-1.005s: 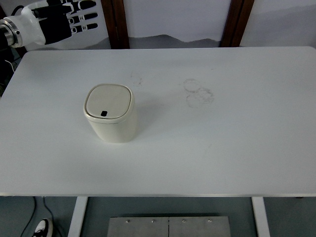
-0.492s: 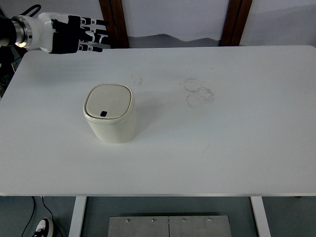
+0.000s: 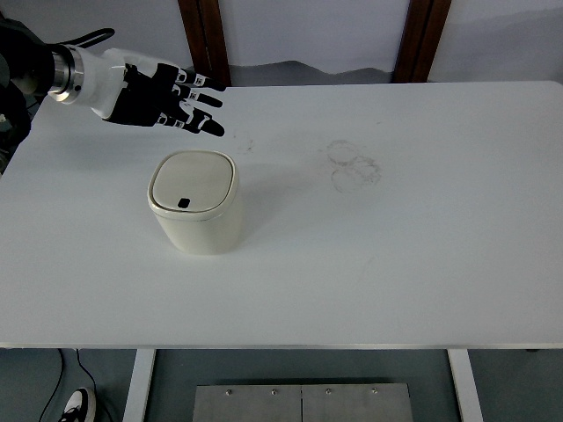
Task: Open trash can
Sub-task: 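Move the left hand toward the cream trash can lid, then press the left hand fingers down on the lid's dark button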
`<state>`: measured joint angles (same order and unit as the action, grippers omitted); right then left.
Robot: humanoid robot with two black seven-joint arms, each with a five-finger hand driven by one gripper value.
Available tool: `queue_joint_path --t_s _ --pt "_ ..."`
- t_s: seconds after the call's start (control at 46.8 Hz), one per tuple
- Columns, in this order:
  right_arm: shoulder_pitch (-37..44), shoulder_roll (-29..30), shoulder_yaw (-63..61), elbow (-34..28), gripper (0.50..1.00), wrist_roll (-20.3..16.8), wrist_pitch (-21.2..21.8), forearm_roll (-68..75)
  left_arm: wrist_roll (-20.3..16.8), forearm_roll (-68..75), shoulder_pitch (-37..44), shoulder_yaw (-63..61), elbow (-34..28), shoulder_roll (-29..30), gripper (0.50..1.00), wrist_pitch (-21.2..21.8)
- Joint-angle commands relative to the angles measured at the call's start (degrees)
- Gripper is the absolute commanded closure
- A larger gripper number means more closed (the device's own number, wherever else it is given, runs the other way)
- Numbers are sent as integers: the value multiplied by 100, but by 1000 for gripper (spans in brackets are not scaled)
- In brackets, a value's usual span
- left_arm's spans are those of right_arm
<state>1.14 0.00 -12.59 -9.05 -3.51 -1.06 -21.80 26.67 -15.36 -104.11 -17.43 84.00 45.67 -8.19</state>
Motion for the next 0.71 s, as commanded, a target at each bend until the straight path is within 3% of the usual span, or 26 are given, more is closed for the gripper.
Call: queue_joint_path --t_s 0.0,0.342,0.684 --pt "0 0 3 0 505 0 0 0 181 -2 -171 -138 91 -6 500 -147" --pt "9 0 3 0 505 0 0 0 471 -2 -505 -709 196 -269 500 -288" --pt "9 0 -6 0 505 0 0 0 506 -10 -549 -1104 187 -340 500 -385"
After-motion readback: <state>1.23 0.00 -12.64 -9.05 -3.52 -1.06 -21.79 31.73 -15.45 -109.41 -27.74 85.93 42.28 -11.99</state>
